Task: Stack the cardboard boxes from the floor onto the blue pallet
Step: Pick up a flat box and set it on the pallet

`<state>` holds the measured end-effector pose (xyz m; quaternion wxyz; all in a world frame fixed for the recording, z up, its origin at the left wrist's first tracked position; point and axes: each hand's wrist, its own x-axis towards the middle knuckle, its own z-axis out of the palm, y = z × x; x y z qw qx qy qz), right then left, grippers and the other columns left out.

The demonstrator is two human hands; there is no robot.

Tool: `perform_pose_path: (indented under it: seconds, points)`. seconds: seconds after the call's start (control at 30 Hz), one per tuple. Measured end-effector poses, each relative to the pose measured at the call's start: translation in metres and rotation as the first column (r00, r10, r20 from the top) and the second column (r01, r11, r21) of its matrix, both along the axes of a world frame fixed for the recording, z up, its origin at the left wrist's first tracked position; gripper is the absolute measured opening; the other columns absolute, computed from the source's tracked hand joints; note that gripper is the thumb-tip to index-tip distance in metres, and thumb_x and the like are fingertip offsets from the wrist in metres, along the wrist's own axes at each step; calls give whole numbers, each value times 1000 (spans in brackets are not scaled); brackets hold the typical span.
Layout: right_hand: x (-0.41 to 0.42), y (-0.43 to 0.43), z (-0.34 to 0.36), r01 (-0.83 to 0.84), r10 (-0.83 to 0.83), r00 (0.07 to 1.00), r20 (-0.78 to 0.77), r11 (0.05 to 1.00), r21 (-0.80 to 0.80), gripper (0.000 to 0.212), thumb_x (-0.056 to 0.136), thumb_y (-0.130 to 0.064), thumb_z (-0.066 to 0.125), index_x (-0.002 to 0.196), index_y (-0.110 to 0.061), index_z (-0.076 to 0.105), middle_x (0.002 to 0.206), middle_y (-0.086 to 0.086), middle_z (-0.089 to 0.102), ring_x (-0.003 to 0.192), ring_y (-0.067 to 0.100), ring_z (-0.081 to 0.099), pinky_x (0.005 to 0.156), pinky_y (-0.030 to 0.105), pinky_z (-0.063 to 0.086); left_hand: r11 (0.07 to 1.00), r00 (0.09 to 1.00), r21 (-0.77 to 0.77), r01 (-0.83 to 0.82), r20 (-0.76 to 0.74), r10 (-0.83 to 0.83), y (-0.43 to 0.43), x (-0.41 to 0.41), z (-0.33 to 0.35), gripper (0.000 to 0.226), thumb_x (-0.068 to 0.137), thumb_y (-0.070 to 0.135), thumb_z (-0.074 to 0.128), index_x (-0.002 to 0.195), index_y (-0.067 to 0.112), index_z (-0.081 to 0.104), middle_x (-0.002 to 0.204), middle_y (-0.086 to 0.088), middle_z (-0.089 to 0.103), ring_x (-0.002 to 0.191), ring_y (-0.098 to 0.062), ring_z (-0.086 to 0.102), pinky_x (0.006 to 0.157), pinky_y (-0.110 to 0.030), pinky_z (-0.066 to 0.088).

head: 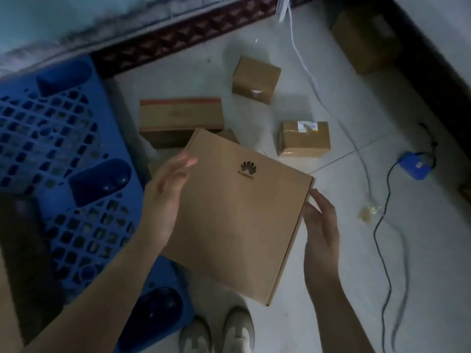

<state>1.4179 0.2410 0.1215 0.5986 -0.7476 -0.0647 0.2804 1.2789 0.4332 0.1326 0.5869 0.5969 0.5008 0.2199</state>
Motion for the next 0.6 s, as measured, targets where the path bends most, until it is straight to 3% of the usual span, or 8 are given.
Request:
perform_pose_path:
  seconds: [0.1, 0.17, 0.23, 0.3, 0.37, 0.43, 0.5, 0.6]
  points:
    - [-7, -3, -58, -58, 58, 998, 0, 994, -93, 40, 89, -48, 49, 128, -53, 49, 152, -13, 45, 140, 6, 40, 117, 43, 34, 999, 998, 9, -53, -20, 54, 17, -6, -55, 19, 84, 47, 61, 98, 50, 72, 135, 24, 55, 123, 3, 51, 103, -26, 38]
    - [-11, -3, -86, -74, 80, 996, 34, 987, -142, 43, 89, -48, 49, 132, -54, 47, 156, -18, 35, 143, 2, 32, 120, 45, 29, 999, 998, 38, -32, -52, 34, 23, -10, -87, 20, 90, 41, 60, 91, 58, 71, 143, 22, 48, 127, 3, 46, 100, -19, 35]
    - [-13, -3, -110, -30, 53, 992, 112, 980, -198, 48, 92, -45, 52, 139, -50, 42, 161, -20, 22, 145, -1, 20, 120, 42, 23, 999, 996, 51, -11, -83, 15, 28, -13, -111, 27, 92, 38, 58, 89, 63, 67, 151, 21, 36, 135, -2, 38, 106, -25, 33]
    - [-14, -7, -128, 69, -13, 977, 214, 964, -256, 59, 96, -34, 60, 147, -45, 32, 164, -19, 7, 148, 2, 8, 118, 42, 20, 995, 982, 95, 4, -188, 14, 32, -17, -132, 29, 89, 40, 58, 110, 60, 62, 155, 20, 26, 142, -6, 27, 115, -40, 28]
    - [-13, -10, -140, 178, -107, 967, 232, 933, -313, 73, 96, -32, 63, 154, -39, 19, 165, -12, 0, 152, 14, 4, 119, 48, 20, 991, 961, 129, 40, -278, -2, 35, -22, -147, 55, 84, 41, 55, 137, 49, 45, 155, 12, 28, 138, -6, 28, 115, -48, 29]
    - [-15, -8, -148, 196, -161, 979, 123, 910, -364, 85, 94, -43, 63, 157, -38, 7, 166, -8, 0, 153, 24, 8, 118, 50, 23, 996, 939, 77, 35, -345, -6, 34, -24, -156, 78, 75, 47, 52, 148, 45, 25, 153, 8, 34, 136, -13, 34, 113, -50, 33]
    - [-18, -6, -155, 159, -180, 984, -14, 898, -410, 92, 91, -49, 64, 158, -33, 3, 166, -3, 8, 151, 28, 20, 113, 44, 28, 999, 890, 37, 29, -456, -9, 33, -25, -163, 96, 66, 55, 49, 153, 39, 13, 155, 2, 33, 141, -23, 32, 116, -51, 26]
    - [-18, -3, -157, 123, -175, 981, -81, 891, -438, 89, 90, -46, 66, 158, -25, 12, 160, 1, 30, 143, 29, 37, 112, 45, 36, 1000, 772, -9, 26, -635, -26, 39, -24, -167, 101, 67, 56, 51, 155, 24, 13, 153, -12, 34, 141, -34, 29, 117, -52, 20]
